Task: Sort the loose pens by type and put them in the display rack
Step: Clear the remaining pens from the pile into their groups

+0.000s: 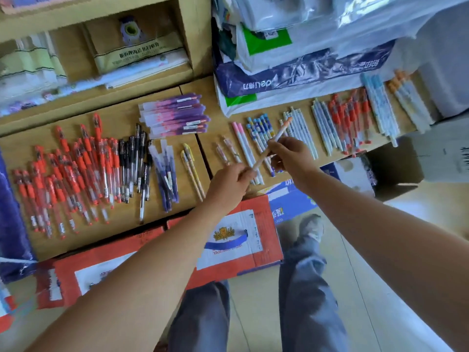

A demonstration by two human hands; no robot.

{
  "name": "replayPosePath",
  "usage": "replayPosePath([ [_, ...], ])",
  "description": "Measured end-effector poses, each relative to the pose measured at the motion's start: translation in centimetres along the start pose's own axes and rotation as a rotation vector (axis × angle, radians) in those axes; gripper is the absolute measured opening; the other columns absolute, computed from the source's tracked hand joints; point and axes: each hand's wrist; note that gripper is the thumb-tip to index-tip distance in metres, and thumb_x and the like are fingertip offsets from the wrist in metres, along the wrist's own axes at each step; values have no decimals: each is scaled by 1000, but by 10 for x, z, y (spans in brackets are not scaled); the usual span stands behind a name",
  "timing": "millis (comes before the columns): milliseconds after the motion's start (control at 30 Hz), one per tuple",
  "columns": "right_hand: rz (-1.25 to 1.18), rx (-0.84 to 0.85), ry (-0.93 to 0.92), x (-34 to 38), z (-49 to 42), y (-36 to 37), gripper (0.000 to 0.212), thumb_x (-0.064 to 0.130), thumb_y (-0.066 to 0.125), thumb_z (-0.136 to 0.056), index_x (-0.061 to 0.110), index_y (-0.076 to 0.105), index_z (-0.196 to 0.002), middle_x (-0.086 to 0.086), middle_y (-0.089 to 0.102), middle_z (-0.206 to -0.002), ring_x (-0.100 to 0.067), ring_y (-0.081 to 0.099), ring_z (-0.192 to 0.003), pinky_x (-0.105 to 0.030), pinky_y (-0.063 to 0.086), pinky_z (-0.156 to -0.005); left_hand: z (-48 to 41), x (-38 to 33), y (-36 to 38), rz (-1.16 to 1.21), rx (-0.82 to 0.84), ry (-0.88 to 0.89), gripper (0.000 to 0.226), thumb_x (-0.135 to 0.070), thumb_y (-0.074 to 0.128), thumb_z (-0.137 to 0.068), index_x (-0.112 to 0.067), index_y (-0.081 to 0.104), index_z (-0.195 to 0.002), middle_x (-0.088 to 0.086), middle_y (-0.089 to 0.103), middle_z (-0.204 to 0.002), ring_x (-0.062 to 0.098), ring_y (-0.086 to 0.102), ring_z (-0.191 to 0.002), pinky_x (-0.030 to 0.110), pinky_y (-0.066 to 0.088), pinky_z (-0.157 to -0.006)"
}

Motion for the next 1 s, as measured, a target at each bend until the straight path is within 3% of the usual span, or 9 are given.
replayPosePath([
  [67, -14, 2, -6, 4, -4, -27, 17, 9, 59, -93, 8, 58, -76, -7, 62, -69, -11, 47, -42, -21, 40, -43, -11, -15, 17, 18, 4, -3, 23, -25, 50, -99, -10, 67, -95, -7, 55, -58, 14, 52, -54, 34, 42, -58],
  [167, -29, 44, 10, 12, -13, -69, 10, 5, 60, -91, 10, 62, -83, -5, 62, -69, -10, 50, -45, -21, 44, -47, -27, -39, 46, 40, 29, -43, 19, -24, 54, -97, -14, 64, -84, -5, 60, -58, 20, 56, -56, 41, 49, -60],
  [267, 41, 170, 51, 17, -22, -116, 8, 7, 59, -93, 11, 63, -98, -5, 61, -76, -10, 55, -55, -19, 48, -53, -46, -72, 87, 48, 58, -63, 17, -25, 56, -95, -16, 64, -83, -2, 68, -66, 23, 63, -65, 42, 52, -63],
  [367, 186, 220, 54, 24, -32, -171, 14, 10, 57, -95, 7, 64, -107, -5, 61, -77, -14, 54, -60, -20, 48, -57, -68, -107, 131, -126, 79, -32, 18, -30, 54, -96, -17, 66, -92, 0, 69, -87, 21, 65, -84, 39, 51, -75],
  [433, 291, 175, 41, 31, -41, -210, 18, 11, 57, -95, 3, 63, -109, -9, 60, -78, -18, 52, -61, -22, 46, -56, -84, -129, 156, -243, 66, -15, 14, -29, 51, -97, -23, 64, -97, 1, 65, -103, 19, 62, -96, 38, 50, -81],
  [533, 517, 91, -16, 39, -63, -272, 14, 21, 61, -93, 13, 64, -105, 0, 56, -72, -18, 52, -64, -27, 43, -60, -113, -159, 187, -389, 22, 44, 20, -22, 53, -95, -16, 63, -111, 6, 59, -115, 23, 55, -107, 38, 45, -89],
  [700, 866, -96, -97, 46, -96, -350, 28, 26, 66, -88, 18, 60, -115, 0, 62, -85, -23, 59, -82, -31, 45, -70, -152, -198, 225, -594, 37, 141, 38, -22, 54, -93, -17, 52, -131, 3, 47, -140, 25, 40, -132, 39, 30, -111],
  [867, 955, -278, -201, 48, -134, -388, 19, 20, 61, -88, 17, 64, -106, -5, 70, -93, -28, 63, -84, -32, 50, -69, -177, -212, 248, -707, 106, 86, 56, -28, 49, -97, -24, 28, -149, 2, 14, -160, 25, 7, -148, 50, 11, -119],
  [1000, 994, -275, -254, 47, -164, -400, 16, 18, 61, -87, 16, 63, -103, -7, 70, -90, -28, 63, -83, -33, 51, -66, -194, -213, 262, -745, 118, 54, 66, -30, 47, -98, -26, 12, -153, 0, -3, -161, 24, -4, -149, 49, 2, -120],
])
Point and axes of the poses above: each hand's wrist, its own z-axis away from the middle knuckle, its own y-axis out of the palm, x = y × z
